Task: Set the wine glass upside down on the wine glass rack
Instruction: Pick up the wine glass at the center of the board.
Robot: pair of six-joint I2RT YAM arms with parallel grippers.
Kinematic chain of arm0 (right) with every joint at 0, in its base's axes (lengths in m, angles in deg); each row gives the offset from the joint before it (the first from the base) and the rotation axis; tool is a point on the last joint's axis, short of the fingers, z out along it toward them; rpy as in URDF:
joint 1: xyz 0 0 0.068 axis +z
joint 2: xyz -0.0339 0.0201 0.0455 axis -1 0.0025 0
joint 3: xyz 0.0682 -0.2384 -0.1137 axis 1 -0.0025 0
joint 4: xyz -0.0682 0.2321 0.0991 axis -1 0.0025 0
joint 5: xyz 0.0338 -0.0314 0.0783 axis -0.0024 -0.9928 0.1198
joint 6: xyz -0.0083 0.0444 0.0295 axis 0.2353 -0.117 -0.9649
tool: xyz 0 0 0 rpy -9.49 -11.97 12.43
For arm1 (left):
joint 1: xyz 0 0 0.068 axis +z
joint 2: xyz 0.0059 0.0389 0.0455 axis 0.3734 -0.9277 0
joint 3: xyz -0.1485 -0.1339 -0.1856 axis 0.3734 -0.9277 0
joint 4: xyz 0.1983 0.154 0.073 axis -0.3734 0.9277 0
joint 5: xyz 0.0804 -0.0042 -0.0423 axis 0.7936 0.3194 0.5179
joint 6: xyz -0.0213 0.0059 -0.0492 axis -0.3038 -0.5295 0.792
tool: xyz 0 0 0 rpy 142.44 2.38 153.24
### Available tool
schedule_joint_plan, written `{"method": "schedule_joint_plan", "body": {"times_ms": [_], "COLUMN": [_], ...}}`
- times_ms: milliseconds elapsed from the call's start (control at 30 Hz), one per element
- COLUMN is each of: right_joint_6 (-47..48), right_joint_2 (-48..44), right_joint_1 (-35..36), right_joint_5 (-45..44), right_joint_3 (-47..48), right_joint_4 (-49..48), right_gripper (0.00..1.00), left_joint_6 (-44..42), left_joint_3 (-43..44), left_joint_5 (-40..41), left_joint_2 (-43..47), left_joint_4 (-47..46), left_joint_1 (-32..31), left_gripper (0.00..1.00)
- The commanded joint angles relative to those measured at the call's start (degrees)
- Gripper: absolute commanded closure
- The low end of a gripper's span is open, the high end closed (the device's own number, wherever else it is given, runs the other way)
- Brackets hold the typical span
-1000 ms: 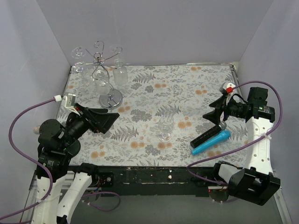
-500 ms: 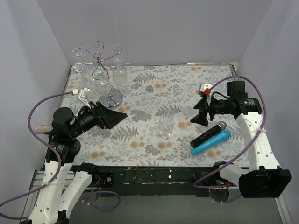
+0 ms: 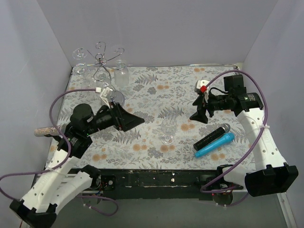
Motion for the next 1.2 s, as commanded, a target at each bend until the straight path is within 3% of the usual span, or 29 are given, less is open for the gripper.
{"method": "schedule_joint_plan", "body": {"times_ms": [0, 67, 167, 733, 1167], "right_joint_6": [-2.1, -3.3, -4.0, -7.6, -8.4], "right_joint_2": [-0.8, -1.4, -1.4, 4.4, 8.2], "right_joint_1": [2.3, 3.1, 4.5, 13.1, 16.1], "right_joint_5": [-3.2, -4.2, -5.0, -10.9, -15.1], "right_joint_3": [0.8, 0.2, -0.5, 6.8, 10.8], "right_joint_4": [-2.9, -4.3, -5.5, -5.8, -5.0], "right_gripper": [0.2, 0.19, 0.19, 0.19, 0.2], "left_joint_6": [-1.4, -2.3, -2.3, -2.4, -2.9], "left_joint_3": [-0.1, 0.9, 1.0, -4.0, -7.2], "left_joint_5": [12.4, 16.8, 20.3, 38.2, 43.2], "left_joint_2": [-4.3, -6.5, -7.4, 0.8, 2.3], "left_joint_4": [-1.8, -1.9, -2.2, 4.5, 7.6], "left_joint_1": [-14.5, -19.1, -20.6, -20.6, -20.6], "left_gripper": [0.02, 0.02, 0.02, 0.02, 0.02]}}
